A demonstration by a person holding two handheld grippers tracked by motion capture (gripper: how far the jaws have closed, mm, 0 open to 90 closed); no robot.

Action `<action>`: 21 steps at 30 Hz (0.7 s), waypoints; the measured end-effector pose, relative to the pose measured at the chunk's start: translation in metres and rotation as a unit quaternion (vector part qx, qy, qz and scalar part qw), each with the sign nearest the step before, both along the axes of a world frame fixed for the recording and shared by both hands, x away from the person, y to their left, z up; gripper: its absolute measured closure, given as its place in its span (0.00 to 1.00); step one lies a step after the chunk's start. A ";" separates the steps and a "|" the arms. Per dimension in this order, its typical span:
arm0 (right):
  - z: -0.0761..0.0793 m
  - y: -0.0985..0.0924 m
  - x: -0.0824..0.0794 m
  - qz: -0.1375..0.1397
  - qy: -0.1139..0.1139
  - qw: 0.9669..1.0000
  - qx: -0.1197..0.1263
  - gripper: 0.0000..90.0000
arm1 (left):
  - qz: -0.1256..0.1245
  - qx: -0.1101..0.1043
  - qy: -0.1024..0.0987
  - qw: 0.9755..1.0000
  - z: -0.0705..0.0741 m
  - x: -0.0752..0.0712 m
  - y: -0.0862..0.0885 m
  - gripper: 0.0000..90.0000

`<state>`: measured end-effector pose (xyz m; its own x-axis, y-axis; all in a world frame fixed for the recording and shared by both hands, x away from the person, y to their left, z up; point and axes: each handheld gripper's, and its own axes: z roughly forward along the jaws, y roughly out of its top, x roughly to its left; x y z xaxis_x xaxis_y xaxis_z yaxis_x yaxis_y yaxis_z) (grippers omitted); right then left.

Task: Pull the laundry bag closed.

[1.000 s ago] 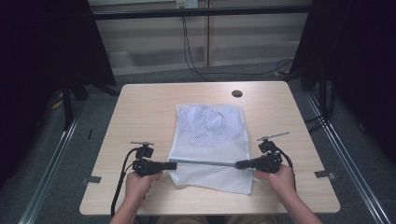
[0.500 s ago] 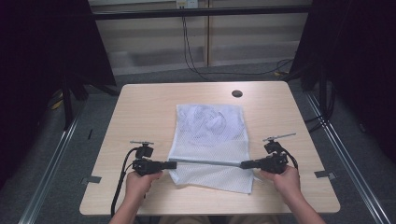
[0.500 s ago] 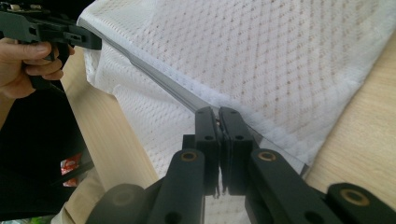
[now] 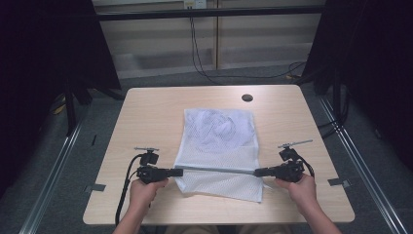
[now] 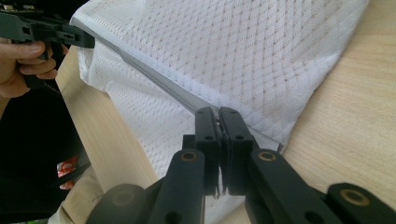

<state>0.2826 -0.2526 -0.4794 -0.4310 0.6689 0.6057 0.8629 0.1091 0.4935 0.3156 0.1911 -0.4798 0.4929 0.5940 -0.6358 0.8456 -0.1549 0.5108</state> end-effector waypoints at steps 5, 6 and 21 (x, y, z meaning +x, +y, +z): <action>0.002 -0.002 -0.001 -0.006 -0.005 1.000 -0.006 0.97 | 0.007 0.004 0.000 1.000 0.001 0.000 0.003 0.98; 0.002 -0.004 -0.001 -0.006 -0.005 1.000 -0.004 0.97 | 0.009 -0.001 0.003 1.000 0.001 0.000 0.004 0.98; 0.004 -0.006 -0.003 -0.008 -0.007 1.000 -0.007 0.97 | -0.003 0.009 -0.001 1.000 0.001 -0.001 0.003 0.97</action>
